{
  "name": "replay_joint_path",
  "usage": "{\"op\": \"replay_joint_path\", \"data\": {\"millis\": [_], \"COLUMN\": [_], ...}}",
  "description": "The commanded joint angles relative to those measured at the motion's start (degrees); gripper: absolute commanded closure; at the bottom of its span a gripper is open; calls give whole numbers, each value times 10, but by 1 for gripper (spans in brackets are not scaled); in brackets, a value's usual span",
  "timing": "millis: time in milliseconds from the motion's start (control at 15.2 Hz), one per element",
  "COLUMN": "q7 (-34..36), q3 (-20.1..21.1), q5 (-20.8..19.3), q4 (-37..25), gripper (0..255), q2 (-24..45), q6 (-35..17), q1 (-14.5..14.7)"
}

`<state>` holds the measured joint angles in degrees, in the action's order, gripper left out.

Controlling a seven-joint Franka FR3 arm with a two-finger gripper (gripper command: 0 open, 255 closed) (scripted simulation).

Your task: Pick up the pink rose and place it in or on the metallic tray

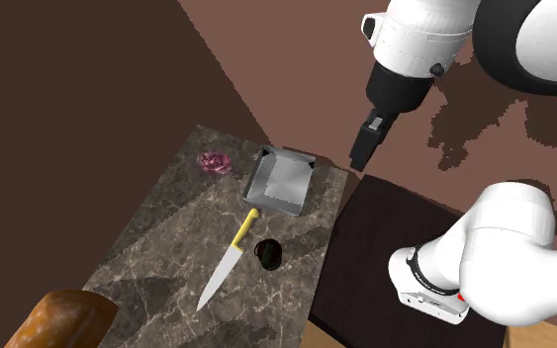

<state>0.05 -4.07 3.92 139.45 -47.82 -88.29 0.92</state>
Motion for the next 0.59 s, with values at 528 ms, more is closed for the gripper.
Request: {"op": "replay_joint_path", "data": {"millis": [528], "q7": [4], "q3": [18], "q5": [2], "q4": [-18], "gripper": [0], "q2": [156], "q6": [-145], "q1": [12]}}
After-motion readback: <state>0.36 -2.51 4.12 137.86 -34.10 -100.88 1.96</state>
